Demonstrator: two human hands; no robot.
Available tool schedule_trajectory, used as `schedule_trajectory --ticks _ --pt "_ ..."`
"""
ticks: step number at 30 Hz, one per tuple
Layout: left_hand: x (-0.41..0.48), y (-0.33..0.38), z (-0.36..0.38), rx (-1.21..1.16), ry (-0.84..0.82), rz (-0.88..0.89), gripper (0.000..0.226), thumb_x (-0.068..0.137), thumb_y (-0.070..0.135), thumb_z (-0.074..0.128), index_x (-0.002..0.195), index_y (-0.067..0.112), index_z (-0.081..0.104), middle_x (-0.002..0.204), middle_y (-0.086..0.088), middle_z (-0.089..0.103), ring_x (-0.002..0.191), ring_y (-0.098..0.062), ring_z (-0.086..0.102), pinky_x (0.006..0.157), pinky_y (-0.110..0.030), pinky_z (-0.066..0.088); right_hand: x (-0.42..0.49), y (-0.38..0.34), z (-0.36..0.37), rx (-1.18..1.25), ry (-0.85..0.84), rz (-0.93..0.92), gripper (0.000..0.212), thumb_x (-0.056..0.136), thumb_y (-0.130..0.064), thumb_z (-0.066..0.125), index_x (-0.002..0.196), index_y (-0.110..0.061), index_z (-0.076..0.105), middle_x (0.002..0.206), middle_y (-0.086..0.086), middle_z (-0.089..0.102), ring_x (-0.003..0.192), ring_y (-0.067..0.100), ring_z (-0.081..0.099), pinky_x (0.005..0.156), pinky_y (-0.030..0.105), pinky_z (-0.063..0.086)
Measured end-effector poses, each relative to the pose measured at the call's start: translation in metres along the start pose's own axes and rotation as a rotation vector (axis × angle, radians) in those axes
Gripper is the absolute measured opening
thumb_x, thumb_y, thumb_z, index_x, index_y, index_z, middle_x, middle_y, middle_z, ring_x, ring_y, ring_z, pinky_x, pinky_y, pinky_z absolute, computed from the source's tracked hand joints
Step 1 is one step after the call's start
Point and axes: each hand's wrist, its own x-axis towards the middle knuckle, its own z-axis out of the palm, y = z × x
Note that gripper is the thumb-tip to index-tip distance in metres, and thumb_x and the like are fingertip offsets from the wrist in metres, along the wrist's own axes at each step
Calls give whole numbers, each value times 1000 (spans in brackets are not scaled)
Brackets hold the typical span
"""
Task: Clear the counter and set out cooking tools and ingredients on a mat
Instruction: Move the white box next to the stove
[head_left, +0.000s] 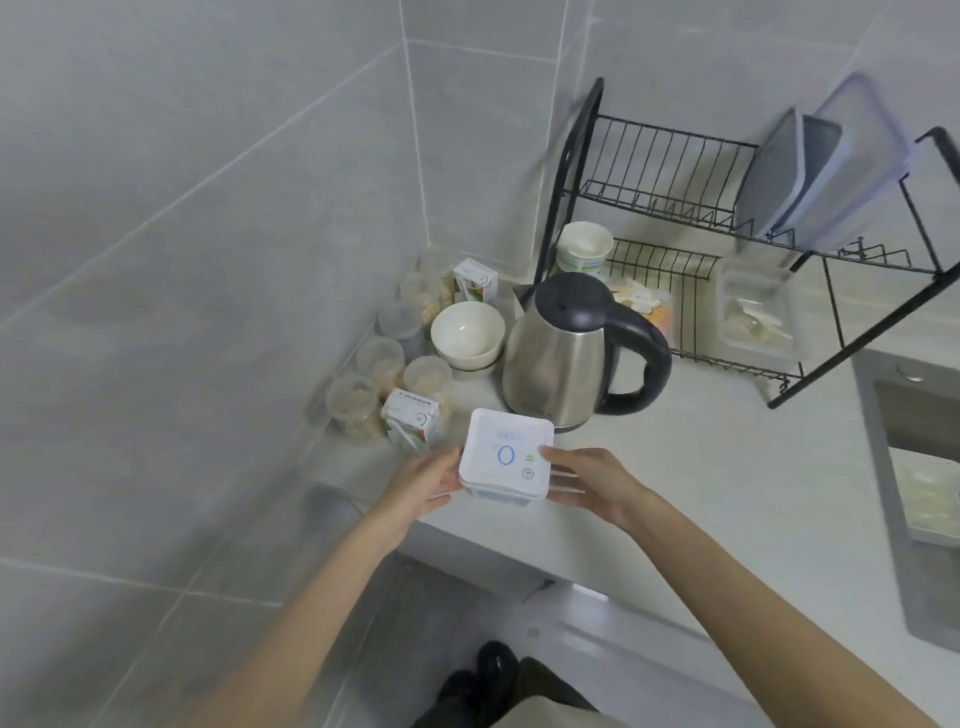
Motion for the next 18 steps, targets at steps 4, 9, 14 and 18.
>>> schedule_trajectory --ticks 4,9,14,18 --pt "5 10 4 -63 -74 -10 14 95 19 52 90 19 66 74 8 72 85 -14 65 94 -32 49 -14 7 -1 120 -36 28 32 90 -20 63 112 4 63 114 19 67 108 33 64 88 40 55" --pt "12 19 7 -94 -124 -25 13 94 14 54 87 17 64 63 8 71 77 -15 64 76 -24 52 -27 12 9 220 11 -14 29 92 -14 61 113 6 63 109 17 70 101 31 67 80 32 59" --pt "15 19 3 -99 -171 -26 14 95 14 54 103 8 63 84 -3 69 78 -17 65 64 -24 57 -41 19 15 246 89 -35 30 90 -12 63 111 10 62 105 18 71 97 31 69 80 33 59" --pt "5 24 9 -105 -263 5 19 96 16 51 109 7 61 96 -6 67 84 -18 64 64 -23 58 -65 22 8 291 160 -102 27 91 -11 62 108 9 63 105 18 71 96 30 70 79 32 59"
